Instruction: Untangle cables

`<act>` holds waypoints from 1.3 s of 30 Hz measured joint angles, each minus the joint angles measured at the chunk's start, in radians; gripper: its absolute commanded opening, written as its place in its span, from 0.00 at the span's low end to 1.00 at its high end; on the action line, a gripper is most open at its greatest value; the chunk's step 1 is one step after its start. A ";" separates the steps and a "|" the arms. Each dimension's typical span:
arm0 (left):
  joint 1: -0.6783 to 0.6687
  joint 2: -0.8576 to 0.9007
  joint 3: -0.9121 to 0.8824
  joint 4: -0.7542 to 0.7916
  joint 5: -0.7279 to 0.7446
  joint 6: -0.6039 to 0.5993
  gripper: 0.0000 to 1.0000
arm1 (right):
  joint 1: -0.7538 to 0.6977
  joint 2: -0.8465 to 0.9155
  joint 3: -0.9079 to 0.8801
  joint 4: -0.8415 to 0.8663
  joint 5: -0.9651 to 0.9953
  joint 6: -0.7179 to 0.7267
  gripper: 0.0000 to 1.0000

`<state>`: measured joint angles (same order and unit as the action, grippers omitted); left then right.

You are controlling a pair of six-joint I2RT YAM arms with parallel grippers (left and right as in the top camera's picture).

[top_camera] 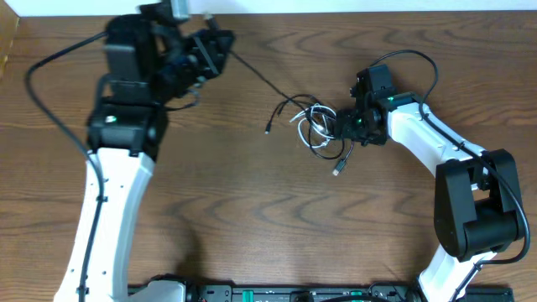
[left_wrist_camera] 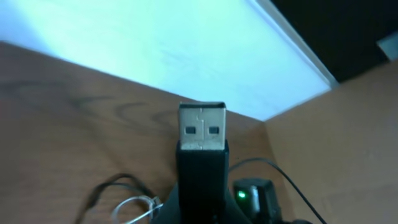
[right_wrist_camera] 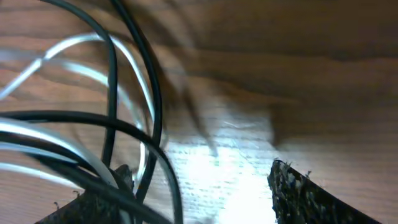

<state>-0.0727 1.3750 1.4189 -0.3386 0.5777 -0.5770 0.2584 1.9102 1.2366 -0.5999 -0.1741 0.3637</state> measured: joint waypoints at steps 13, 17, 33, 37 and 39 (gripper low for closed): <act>0.043 0.061 0.000 -0.330 -0.065 0.116 0.07 | -0.015 0.000 0.035 -0.192 0.026 -0.064 0.47; 0.100 0.070 0.002 -0.313 -0.106 0.143 0.07 | -0.040 0.000 0.046 -0.200 0.101 -0.064 0.48; 0.266 -0.061 0.082 -0.384 -0.098 0.163 0.08 | -0.064 0.000 0.036 -0.082 0.048 -0.136 0.60; 0.219 -0.035 0.082 -0.397 -0.066 0.166 0.08 | -0.063 0.000 0.046 -0.017 -0.119 -0.175 0.66; 0.188 -0.029 0.082 -0.396 -0.057 0.167 0.07 | -0.057 0.000 0.052 0.035 -0.196 -0.186 0.68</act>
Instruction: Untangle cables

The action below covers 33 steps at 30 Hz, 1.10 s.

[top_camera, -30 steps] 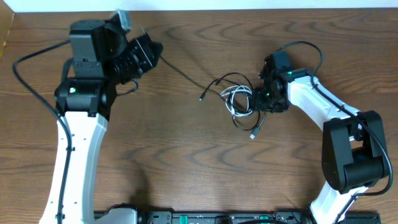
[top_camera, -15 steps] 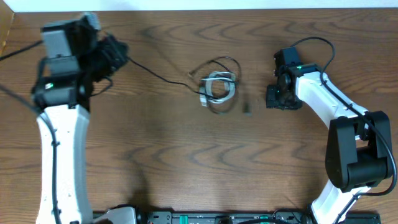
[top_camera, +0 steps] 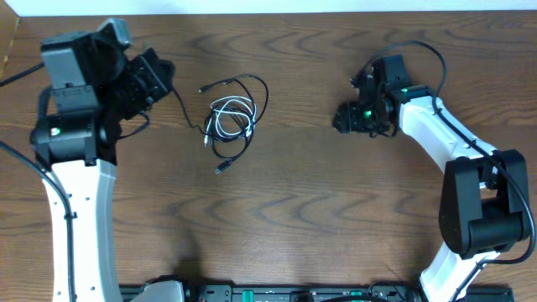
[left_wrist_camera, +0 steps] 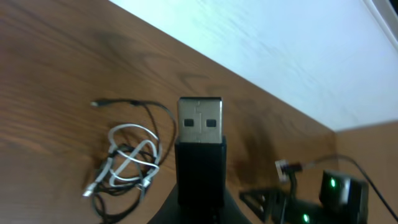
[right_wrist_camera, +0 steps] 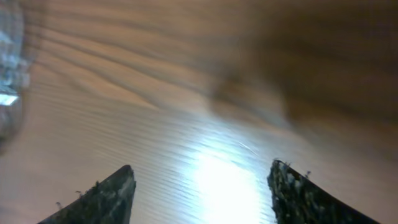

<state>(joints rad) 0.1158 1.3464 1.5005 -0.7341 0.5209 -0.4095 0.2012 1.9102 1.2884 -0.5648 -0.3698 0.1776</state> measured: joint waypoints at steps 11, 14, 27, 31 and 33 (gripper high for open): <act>-0.086 0.000 -0.002 -0.206 -0.068 0.035 0.07 | 0.108 0.000 0.012 0.114 -0.141 0.030 0.67; -0.130 0.000 -0.021 -0.238 -0.085 0.047 0.08 | 0.103 0.000 0.012 0.113 -0.145 0.039 0.67; -0.608 0.079 -0.149 0.186 -0.073 -0.019 0.08 | -0.159 0.000 0.111 -0.151 -0.144 0.006 0.68; -0.725 0.123 -0.151 0.394 -0.029 -0.062 0.08 | -0.215 -0.006 0.159 -0.205 -0.145 -0.043 0.71; -0.761 0.130 -0.151 0.447 -0.017 -0.085 0.08 | -0.216 -0.014 0.160 -0.224 -0.146 -0.066 0.72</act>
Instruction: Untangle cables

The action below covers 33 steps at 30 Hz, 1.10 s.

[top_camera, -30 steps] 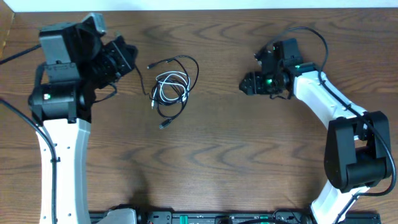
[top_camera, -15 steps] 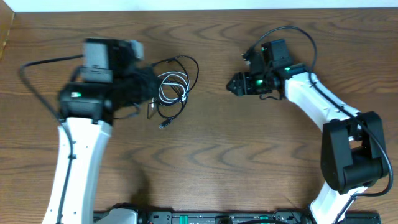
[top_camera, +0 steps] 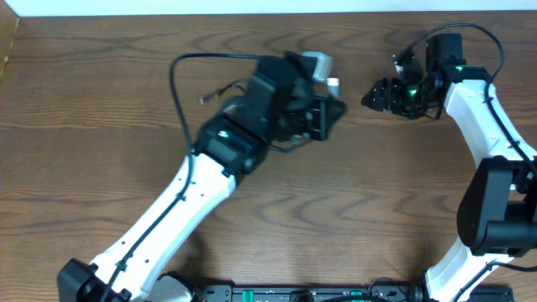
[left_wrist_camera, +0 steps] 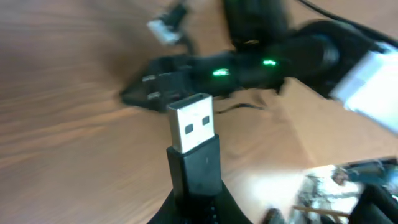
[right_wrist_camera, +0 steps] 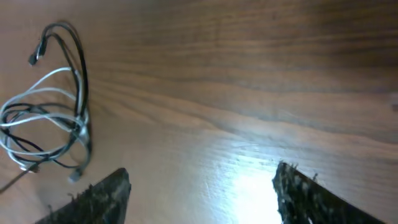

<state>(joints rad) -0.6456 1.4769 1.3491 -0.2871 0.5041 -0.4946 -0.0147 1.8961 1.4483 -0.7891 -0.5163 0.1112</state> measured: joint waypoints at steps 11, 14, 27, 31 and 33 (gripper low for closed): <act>-0.021 0.000 0.020 0.161 0.132 -0.095 0.45 | 0.032 -0.003 0.001 0.010 -0.003 -0.055 0.75; 0.013 -0.001 0.037 0.123 0.145 -0.106 0.62 | 0.051 -0.003 0.001 0.014 -0.003 -0.063 0.76; 0.184 -0.003 0.052 -0.467 -0.275 0.023 0.84 | 0.042 -0.003 0.004 0.023 0.181 0.035 0.80; 0.206 0.008 0.052 -0.465 -0.372 0.030 0.90 | 0.022 -0.003 0.004 0.016 0.261 0.092 0.82; 0.209 0.026 0.052 -0.422 -0.407 0.034 0.93 | 0.022 -0.003 0.004 0.015 0.266 0.094 0.82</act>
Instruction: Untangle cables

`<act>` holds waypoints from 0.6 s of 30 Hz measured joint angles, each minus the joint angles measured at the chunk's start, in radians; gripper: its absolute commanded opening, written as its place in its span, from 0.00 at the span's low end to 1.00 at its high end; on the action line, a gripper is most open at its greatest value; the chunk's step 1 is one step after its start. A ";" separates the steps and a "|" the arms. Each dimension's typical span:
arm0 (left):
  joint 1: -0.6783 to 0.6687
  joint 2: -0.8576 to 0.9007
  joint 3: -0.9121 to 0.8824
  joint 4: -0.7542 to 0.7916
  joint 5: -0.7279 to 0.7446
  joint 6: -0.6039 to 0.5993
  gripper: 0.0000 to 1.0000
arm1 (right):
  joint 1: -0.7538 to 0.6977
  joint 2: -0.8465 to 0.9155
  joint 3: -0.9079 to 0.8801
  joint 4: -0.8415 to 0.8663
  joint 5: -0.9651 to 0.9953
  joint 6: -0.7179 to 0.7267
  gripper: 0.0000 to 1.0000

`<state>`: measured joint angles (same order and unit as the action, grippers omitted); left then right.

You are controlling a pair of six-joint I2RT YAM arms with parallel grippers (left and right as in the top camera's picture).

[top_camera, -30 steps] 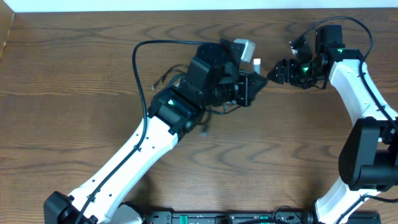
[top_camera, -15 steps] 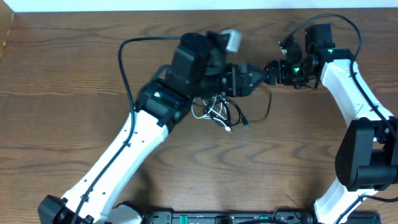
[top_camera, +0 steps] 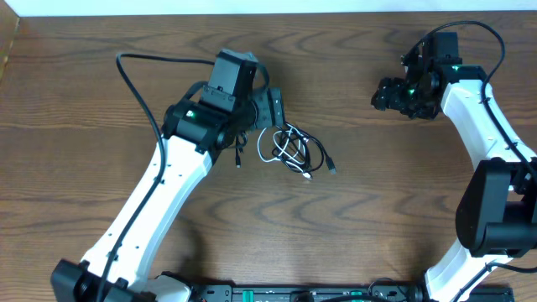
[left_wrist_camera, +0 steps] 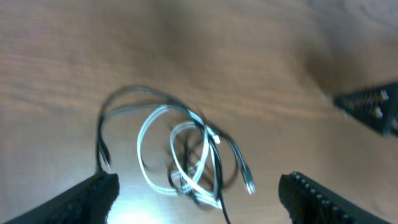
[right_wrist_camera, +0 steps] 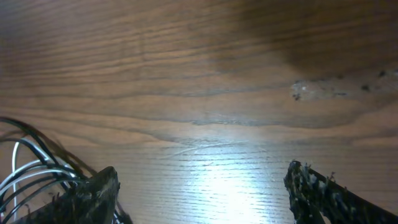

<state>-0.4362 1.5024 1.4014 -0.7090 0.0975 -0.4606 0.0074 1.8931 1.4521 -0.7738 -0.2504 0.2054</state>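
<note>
A tangle of black and white cables [top_camera: 290, 149] lies on the wooden table near its middle; in the left wrist view the cable tangle [left_wrist_camera: 183, 155] sits just ahead of the fingers. One black end [top_camera: 238, 159] trails off to the left, and a plug [top_camera: 332, 169] sticks out to the right. My left gripper [top_camera: 273, 111] hangs open just above and behind the tangle, with nothing held [left_wrist_camera: 199, 196]. My right gripper [top_camera: 383, 96] is open and empty at the far right [right_wrist_camera: 205, 196], well away from the tangle. A few cable loops [right_wrist_camera: 28, 168] show at that view's lower left.
The wooden table [top_camera: 361, 226] has a pale wall along its far edge. The left arm's own black supply cable [top_camera: 134, 71] arcs over the table's back left. The right arm's base [top_camera: 495, 218] stands at the right edge.
My left gripper was shut on a black USB plug near the right gripper. Now it is open with no plug in it, further left, and the tangle lies on the table below it.
First my left gripper held the USB plug at the far left, its cable stretched to the tangle at my right gripper's fingers. Then the tangle lay left of centre, clear of the right gripper. The plug was later held near the right arm; now it is let go.
</note>
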 measured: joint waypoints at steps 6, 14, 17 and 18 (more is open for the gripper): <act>0.001 0.074 0.000 0.207 -0.051 0.021 0.96 | 0.033 0.000 0.000 0.003 -0.131 -0.096 0.86; 0.011 0.081 0.000 0.259 -0.052 -0.040 0.95 | 0.087 0.000 0.000 -0.004 -0.605 -0.388 0.99; 0.034 0.081 0.000 0.260 -0.018 -0.093 0.95 | 0.089 0.000 0.000 -0.004 -0.739 -0.471 0.99; 0.044 0.081 0.000 0.260 -0.002 -0.109 0.95 | 0.090 0.000 0.000 -0.003 -0.774 -0.496 0.99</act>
<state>-0.3920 1.5833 1.4014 -0.4492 0.0959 -0.5701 0.0975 1.8931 1.4521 -0.7773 -1.0245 -0.2905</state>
